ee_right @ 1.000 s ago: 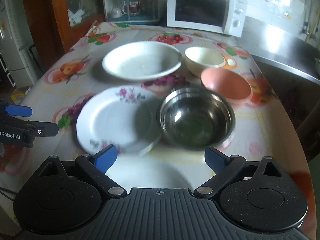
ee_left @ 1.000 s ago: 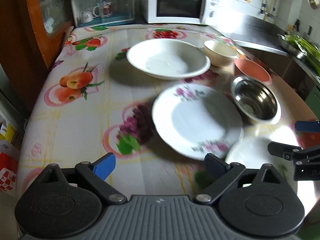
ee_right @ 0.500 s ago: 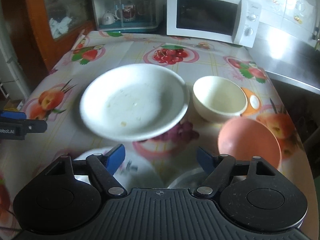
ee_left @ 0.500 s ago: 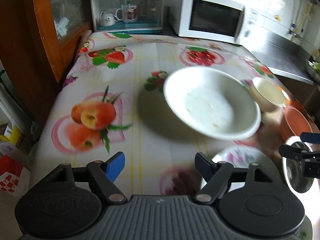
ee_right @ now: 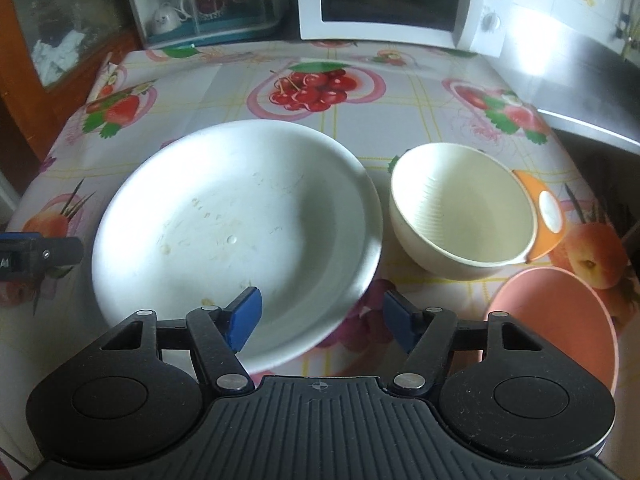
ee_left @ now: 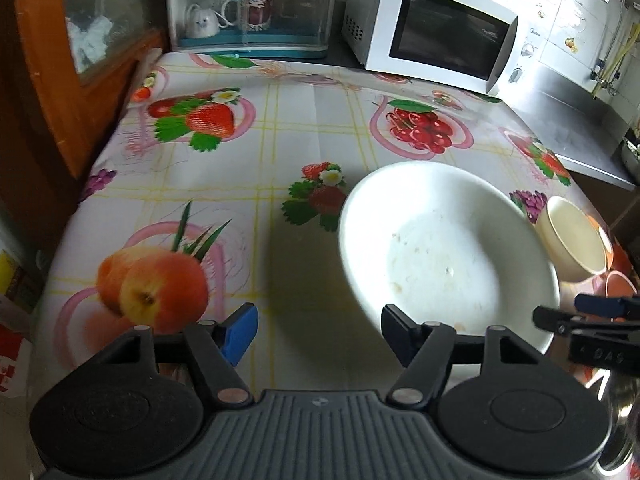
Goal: Organize plates and bowls
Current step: 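Close the left tool on the rim of the large white bowl, then carry the white bowl to the table end and open the left tool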
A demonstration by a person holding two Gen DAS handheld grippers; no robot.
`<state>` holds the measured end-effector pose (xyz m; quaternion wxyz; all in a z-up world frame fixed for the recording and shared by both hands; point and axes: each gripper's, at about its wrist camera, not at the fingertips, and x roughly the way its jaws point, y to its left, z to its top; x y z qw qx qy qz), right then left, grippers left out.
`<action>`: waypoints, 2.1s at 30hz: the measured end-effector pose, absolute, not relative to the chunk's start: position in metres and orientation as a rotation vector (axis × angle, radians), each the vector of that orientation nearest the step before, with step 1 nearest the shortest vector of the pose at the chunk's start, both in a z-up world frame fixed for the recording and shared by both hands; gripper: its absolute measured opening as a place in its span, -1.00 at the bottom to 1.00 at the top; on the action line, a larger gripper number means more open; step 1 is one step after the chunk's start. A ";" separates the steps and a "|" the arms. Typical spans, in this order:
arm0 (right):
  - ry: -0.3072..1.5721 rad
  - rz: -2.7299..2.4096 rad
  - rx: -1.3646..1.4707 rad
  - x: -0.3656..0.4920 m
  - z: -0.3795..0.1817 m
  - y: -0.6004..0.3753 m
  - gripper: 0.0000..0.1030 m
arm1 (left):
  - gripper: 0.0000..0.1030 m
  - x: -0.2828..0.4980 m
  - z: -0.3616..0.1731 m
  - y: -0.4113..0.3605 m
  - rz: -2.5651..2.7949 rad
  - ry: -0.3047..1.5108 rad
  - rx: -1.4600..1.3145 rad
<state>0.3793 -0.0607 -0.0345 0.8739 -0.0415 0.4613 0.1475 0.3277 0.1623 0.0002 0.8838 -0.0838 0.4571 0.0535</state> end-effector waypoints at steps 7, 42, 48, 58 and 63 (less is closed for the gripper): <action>0.995 0.265 -0.100 0.393 -0.049 -0.051 0.31 | 0.25 0.362 -0.011 0.165 0.063 0.961 -0.179; 0.930 0.382 -0.152 0.362 -0.035 -0.022 0.28 | -0.61 0.352 -0.023 0.191 0.017 0.985 -0.272; 0.887 0.442 -0.178 0.315 -0.011 -0.014 0.28 | -0.60 0.295 0.006 0.194 0.071 0.956 -0.264; 0.829 0.545 -0.222 0.225 0.003 0.003 0.28 | -0.58 0.178 0.032 0.200 0.188 0.898 -0.278; 0.830 0.589 -0.235 0.191 -0.003 0.013 0.28 | -0.58 0.129 0.030 0.206 0.242 0.894 -0.283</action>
